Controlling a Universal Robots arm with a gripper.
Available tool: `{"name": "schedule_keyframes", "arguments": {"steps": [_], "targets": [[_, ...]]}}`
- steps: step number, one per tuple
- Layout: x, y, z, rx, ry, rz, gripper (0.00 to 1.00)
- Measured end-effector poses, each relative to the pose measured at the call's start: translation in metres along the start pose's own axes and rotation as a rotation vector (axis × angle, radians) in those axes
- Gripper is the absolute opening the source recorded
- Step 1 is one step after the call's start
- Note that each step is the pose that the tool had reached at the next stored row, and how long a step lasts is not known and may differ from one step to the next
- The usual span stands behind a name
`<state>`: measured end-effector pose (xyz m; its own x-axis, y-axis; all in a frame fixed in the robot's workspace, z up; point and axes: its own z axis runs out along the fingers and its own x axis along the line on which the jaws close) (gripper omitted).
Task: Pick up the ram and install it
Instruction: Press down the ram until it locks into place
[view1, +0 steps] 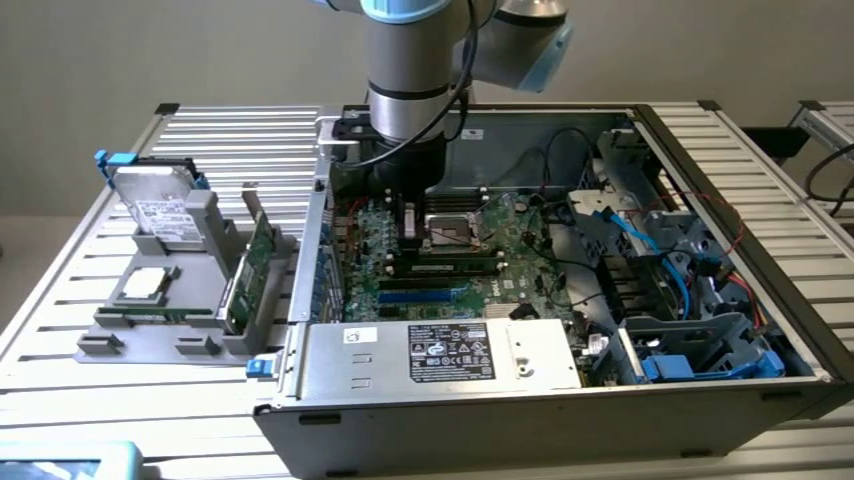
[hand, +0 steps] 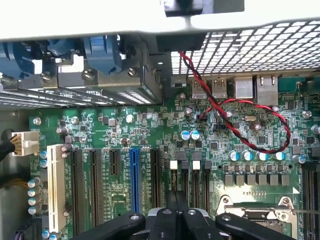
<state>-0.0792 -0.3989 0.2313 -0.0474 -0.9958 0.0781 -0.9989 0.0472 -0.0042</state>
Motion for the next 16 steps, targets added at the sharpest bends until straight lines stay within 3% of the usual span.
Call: {"name": "schedule_keyframes", "arguments": {"steps": [4,16], "targets": [[-0.0001,0.0001,0.002,0.0061,-0.0003,0.0,0.11],[-0.0003,0.002,0.0048,0.0095,-0.0006,-0.005,0.11]]}}
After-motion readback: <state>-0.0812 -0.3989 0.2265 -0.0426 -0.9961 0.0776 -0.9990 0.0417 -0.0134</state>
